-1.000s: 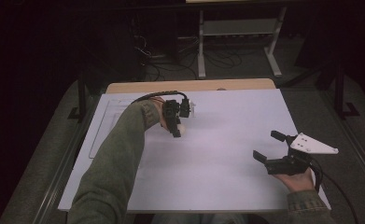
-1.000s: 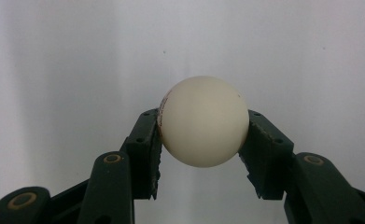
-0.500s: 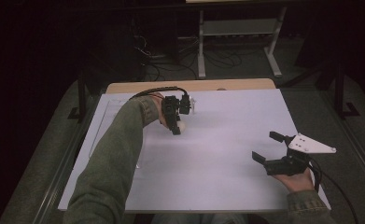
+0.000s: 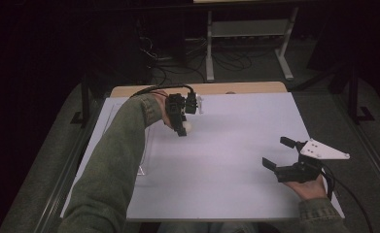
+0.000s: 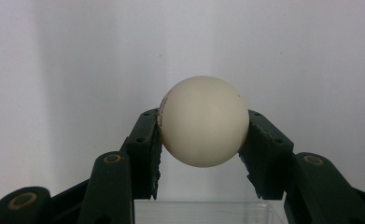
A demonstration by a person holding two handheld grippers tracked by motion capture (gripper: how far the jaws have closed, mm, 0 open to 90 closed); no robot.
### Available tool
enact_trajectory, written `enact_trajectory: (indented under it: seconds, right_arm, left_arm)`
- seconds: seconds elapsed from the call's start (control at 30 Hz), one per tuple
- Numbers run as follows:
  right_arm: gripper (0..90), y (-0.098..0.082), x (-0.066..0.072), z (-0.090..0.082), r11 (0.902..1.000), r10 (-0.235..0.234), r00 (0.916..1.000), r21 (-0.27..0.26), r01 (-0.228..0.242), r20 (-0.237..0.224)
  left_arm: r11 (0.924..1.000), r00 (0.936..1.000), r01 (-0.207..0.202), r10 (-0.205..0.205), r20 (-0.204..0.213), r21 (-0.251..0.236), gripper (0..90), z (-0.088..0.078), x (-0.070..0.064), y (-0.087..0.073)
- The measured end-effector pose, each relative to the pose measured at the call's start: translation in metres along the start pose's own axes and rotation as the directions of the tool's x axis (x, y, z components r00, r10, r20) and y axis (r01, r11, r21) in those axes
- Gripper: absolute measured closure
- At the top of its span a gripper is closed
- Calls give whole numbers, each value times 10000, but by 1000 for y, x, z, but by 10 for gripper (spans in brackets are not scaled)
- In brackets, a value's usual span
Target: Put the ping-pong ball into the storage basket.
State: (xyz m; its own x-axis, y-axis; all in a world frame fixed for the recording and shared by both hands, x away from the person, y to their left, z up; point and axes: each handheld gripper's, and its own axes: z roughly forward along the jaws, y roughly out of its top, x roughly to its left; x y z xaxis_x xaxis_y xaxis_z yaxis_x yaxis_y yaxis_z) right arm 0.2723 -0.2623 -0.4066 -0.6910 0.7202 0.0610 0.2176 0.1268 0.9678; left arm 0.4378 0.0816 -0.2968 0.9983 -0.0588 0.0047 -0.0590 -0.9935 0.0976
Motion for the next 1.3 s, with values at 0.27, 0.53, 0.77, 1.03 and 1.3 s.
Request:
enact_trajectory:
  seconds: [0.27, 0.53, 0.77, 1.03, 1.3]
  right_arm:
    - [0, 1, 0, -1, 10000, 10, 10000, -59, -10, -18]
    - [0, 1, 0, -1, 9999, -7, 10000, -103, 6, -59]
    - [0, 2, 1, -1, 9999, 5, 10000, -115, -6, -51]
    - [0, 3, 1, 1, 9999, -26, 10000, -138, 25, -70]
    - [0, 2, 1, 2, 10000, 9, 10000, -54, -9, -43]
  left_arm:
    - [9997, 9999, 34, -29, -155, 262, 510, -17, -7, -1]
    - [9995, 9991, 24, -11, -426, 304, 509, -34, -18, -9]
    - [9997, 9981, 101, -87, -613, 225, 510, -51, -28, -18]
    - [9993, 9977, 274, -258, -632, 246, 509, -60, -36, -31]
    - [9995, 9961, 313, -303, -834, 107, 509, -79, -44, -43]
